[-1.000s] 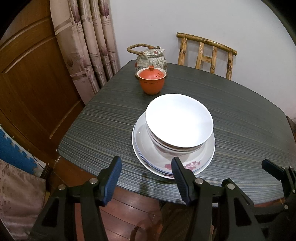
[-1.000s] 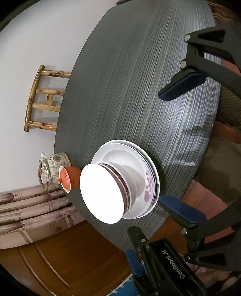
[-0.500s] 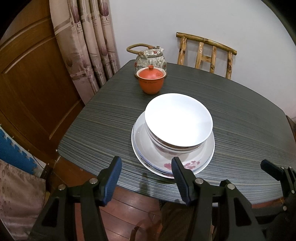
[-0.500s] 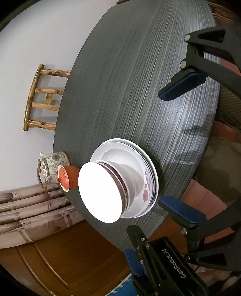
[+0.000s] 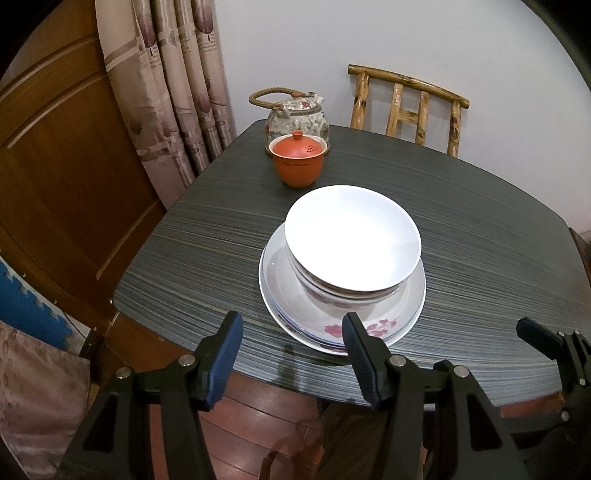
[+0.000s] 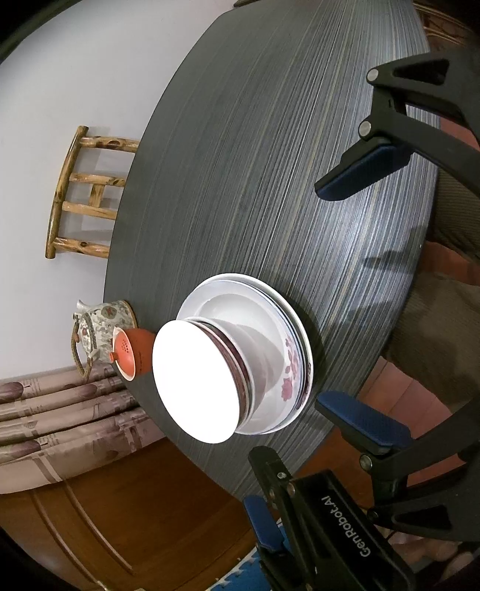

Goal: Organize plates and bowls

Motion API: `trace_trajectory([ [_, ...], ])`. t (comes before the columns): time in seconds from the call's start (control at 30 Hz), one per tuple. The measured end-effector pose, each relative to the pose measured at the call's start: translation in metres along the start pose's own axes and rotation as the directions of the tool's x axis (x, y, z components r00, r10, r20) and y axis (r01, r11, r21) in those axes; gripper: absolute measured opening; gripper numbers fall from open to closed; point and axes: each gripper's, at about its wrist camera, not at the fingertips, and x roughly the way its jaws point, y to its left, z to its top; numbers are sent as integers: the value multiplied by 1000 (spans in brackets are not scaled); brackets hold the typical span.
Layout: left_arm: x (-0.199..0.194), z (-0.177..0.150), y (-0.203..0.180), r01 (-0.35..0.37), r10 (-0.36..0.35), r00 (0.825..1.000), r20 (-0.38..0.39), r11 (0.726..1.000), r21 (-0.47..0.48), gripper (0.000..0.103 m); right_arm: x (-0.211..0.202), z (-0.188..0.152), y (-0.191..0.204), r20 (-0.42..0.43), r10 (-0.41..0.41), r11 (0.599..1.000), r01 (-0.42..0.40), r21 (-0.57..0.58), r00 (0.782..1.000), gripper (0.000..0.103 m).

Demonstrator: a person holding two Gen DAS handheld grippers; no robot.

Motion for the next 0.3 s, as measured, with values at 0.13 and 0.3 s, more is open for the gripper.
trace_trajectory([
  [0.13,0,0,2,0,0,1000,3,1000,-3,57,0,0,0,-1,1,1000,-1,-1,1000,102],
  [0.3,2,2,5,-2,2,1000,-6,1000,-10,57,0,0,0,-2,1,1000,-1,-3,1000,102],
])
